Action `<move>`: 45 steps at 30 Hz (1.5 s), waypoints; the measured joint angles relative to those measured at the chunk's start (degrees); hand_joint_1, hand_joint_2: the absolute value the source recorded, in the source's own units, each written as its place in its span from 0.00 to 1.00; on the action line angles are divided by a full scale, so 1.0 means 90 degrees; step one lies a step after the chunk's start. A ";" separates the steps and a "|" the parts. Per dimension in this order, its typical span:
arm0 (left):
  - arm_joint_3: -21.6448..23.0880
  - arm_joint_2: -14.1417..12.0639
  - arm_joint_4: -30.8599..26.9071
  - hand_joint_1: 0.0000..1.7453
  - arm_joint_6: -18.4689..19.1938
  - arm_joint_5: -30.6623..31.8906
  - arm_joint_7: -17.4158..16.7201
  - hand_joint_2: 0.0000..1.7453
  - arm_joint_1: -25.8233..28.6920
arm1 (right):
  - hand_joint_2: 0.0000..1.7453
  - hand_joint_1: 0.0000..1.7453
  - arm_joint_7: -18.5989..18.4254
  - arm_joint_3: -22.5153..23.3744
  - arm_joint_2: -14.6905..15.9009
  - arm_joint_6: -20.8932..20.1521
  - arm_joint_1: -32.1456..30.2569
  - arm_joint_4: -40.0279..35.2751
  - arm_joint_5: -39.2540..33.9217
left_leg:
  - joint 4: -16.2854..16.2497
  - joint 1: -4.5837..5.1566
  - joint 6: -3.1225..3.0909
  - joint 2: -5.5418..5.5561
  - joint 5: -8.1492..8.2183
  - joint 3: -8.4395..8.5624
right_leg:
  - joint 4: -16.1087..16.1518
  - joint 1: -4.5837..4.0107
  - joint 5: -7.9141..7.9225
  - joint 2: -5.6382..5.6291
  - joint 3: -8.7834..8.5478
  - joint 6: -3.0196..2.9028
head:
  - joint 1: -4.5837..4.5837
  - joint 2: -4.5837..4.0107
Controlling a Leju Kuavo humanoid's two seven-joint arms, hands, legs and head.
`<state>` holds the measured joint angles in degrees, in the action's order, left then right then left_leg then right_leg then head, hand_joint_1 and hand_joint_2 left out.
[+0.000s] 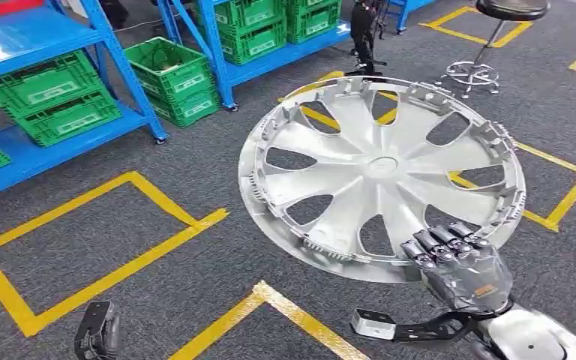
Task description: Take the parts from the cabinet and place them on the table.
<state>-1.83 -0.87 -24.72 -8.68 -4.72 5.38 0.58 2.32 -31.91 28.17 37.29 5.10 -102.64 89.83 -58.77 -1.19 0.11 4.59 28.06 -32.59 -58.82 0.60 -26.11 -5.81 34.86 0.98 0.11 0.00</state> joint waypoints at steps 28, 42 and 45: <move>-0.0119 -0.0020 -0.0102 0.00 0.0279 0.0394 -0.0313 0.00 0.0160 | 1.00 1.00 -0.0267 -0.0362 -0.0017 0.0078 0.0193 0.0097 0.0000 | -0.1717 0.0083 0.0066 -0.0544 0.0658 -0.0740 | 0.0120 -0.0035 -0.0032 0.0345 -0.0127 -0.0135 | -0.0003 0.0000; -0.0105 -0.0056 -0.0100 0.00 0.0257 0.0401 -0.0323 0.00 0.0181 | 1.00 1.00 -0.0369 -0.0520 -0.0017 0.0087 0.0289 0.0136 0.0005 | 0.0090 0.0044 -0.0188 -0.0665 -0.0076 -0.0008 | -0.1955 0.0051 -0.0837 0.0604 0.1100 0.0261 | 0.0075 0.0000; -0.0105 -0.0051 -0.0100 0.00 0.0269 0.0393 -0.0388 0.00 0.0170 | 1.00 1.00 -0.0413 -0.0573 -0.0017 0.0083 0.0298 0.0165 0.0002 | 0.0085 0.0044 -0.0143 -0.0868 -0.0035 0.0033 | -0.0774 0.0061 -0.0168 0.0736 0.0472 0.0251 | 0.0075 0.0000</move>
<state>-2.78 -1.33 -25.62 -6.25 -1.18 1.88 2.11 -1.40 -37.07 28.02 38.03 7.79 -101.15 89.85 -58.00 -0.80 -1.17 -3.22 27.74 -32.30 -65.78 1.14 -27.62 0.81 39.11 3.24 0.79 0.00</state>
